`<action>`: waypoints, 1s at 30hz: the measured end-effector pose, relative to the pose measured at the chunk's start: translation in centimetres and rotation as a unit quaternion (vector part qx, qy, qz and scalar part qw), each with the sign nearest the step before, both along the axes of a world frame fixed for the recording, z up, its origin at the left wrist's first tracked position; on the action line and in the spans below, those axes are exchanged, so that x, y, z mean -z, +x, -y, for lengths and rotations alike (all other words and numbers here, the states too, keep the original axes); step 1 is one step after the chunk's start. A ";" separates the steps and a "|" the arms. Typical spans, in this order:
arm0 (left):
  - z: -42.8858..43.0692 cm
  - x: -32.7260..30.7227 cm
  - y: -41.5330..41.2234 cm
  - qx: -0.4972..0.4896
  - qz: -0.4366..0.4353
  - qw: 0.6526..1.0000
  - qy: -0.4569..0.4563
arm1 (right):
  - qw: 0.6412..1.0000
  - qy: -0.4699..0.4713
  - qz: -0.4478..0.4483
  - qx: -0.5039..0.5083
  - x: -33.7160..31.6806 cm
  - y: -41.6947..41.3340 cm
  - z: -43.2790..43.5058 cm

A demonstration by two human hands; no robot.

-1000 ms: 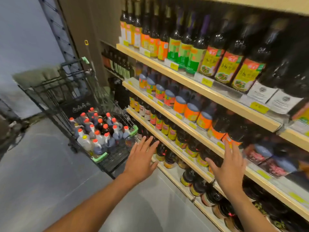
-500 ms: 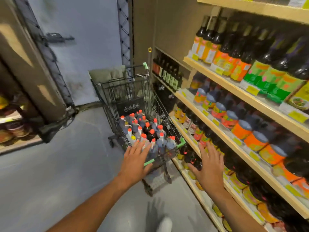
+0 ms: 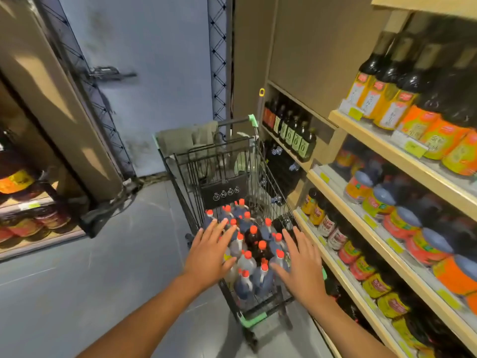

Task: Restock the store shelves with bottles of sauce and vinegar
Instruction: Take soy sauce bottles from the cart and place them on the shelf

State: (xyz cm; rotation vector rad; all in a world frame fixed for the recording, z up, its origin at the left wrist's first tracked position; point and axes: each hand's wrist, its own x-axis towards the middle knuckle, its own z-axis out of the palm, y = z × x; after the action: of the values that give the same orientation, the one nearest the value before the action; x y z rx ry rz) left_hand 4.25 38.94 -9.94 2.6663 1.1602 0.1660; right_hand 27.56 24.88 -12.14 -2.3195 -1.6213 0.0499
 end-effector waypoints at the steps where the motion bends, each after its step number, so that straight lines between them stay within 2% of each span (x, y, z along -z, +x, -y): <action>1: -1.3 0.1 0.3 -0.004 0.001 1.000 -0.004 | 1.000 -0.012 -0.002 -0.012 0.3 0.4 -1.6; 10: -12.2 0.9 3.9 0.011 -0.023 0.999 -0.036 | 0.993 -0.075 -0.088 -0.017 1.7 3.7 -12.1; 18: -23.8 6.1 8.9 0.092 -0.065 0.990 -0.084 | 0.986 -0.076 -0.143 0.022 3.7 5.7 -21.2; 21: -28.9 8.1 10.2 0.133 -0.084 0.981 -0.110 | 0.960 -0.161 -0.212 0.089 5.2 5.7 -24.7; 24: -33.7 10.5 11.3 0.182 -0.127 0.966 -0.129 | 0.936 -0.229 -0.223 0.151 7.8 5.4 -27.0; 27: -37.1 12.9 11.8 0.211 -0.156 0.954 -0.147 | 0.905 -0.244 -0.274 0.214 9.8 4.4 -28.9; 30: -39.4 14.5 12.1 0.230 -0.169 0.944 -0.166 | 0.901 -0.235 -0.284 0.230 11.5 4.2 -30.4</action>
State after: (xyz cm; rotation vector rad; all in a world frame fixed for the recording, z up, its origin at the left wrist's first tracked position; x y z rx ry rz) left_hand 16.34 78.37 -24.43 2.6199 0.5389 -0.5375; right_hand 31.77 55.27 -23.67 -2.6118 -0.8084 1.0041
